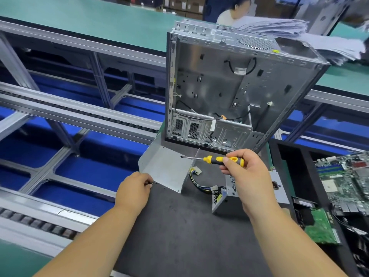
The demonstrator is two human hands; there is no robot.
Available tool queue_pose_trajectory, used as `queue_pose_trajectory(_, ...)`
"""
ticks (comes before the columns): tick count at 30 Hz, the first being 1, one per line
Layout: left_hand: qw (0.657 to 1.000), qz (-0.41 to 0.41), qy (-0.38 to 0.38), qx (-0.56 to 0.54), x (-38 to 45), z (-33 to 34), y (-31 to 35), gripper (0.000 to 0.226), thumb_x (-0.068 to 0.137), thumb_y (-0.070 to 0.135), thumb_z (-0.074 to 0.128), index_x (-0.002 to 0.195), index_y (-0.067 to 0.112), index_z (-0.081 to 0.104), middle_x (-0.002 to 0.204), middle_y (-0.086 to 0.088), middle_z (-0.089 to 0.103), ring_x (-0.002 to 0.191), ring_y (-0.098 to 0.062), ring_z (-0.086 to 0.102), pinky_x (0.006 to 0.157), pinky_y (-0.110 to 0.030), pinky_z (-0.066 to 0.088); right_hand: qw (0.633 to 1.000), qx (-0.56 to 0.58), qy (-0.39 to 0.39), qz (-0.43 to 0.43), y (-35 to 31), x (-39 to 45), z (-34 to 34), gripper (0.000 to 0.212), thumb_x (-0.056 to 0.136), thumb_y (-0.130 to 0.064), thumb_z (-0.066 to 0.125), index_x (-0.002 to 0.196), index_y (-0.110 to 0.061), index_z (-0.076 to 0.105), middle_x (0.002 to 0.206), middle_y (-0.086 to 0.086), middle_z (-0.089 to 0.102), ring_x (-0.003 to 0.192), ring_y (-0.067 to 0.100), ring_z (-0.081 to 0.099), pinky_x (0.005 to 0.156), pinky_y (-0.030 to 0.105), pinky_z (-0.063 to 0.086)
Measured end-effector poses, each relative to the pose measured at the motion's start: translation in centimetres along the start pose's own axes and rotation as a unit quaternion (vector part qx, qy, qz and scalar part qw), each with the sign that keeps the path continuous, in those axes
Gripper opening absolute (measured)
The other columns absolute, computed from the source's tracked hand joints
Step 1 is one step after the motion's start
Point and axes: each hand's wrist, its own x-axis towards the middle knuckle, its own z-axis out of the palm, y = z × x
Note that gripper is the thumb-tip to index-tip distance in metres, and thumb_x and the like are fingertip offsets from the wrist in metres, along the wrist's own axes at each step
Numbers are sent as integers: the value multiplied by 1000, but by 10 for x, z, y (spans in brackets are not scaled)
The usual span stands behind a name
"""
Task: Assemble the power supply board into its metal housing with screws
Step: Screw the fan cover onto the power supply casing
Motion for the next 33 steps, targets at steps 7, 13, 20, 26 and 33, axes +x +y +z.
queue_pose_trajectory(7,999,47,-16,22,1,-1,-2,4,92,28,63,92,32,64,96,13,57,88,-12,55,76,-33,53,1000,-4,-6,-3,-1,-6,-3,8,90,-11,67,87,-18,66,79,1,73,73,13,73,70,26,52)
queue_pose_trajectory(13,992,103,-19,74,3,-1,-4,5,96,30,57,96,29,62,98,11,56,88,-12,52,72,-26,46,1000,1,-5,-6,0,-8,-3,7,90,-11,67,89,-17,65,82,6,73,74,15,74,72,28,55)
queue_pose_trajectory(20,992,111,-8,62,-1,-6,2,8,96,28,55,89,32,57,92,12,56,85,-12,51,68,-27,46,1000,1,-4,-12,0,-9,-4,8,90,-10,67,88,-18,66,81,3,73,74,15,74,71,27,56)
queue_pose_trajectory(26,995,67,-4,-67,-10,-15,16,16,95,23,58,85,36,55,86,15,58,81,-5,54,63,-18,41,1000,10,2,-25,0,-9,-6,12,90,-11,67,86,-23,66,80,2,73,74,15,73,72,28,57)
queue_pose_trajectory(33,928,9,-32,-371,-16,-48,65,24,93,17,61,86,41,64,90,11,72,81,-3,63,73,-27,48,997,48,-7,-63,-8,-12,-13,11,91,-13,66,89,-23,66,75,-5,70,72,14,71,64,16,52)
